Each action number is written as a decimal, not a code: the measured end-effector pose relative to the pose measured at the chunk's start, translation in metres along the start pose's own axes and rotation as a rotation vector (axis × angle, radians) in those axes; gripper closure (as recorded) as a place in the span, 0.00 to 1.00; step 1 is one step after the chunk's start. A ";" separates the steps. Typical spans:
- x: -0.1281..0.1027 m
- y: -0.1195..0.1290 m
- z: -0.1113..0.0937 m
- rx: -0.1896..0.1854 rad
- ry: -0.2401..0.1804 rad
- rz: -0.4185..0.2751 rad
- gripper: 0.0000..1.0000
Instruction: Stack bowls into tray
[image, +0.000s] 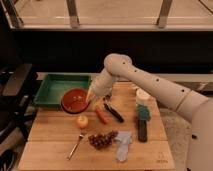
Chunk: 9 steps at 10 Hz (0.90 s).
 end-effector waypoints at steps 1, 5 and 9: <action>-0.002 0.000 -0.001 0.002 0.000 0.001 1.00; -0.003 -0.001 0.000 0.000 -0.005 0.004 1.00; -0.050 -0.029 -0.026 -0.074 -0.125 0.085 1.00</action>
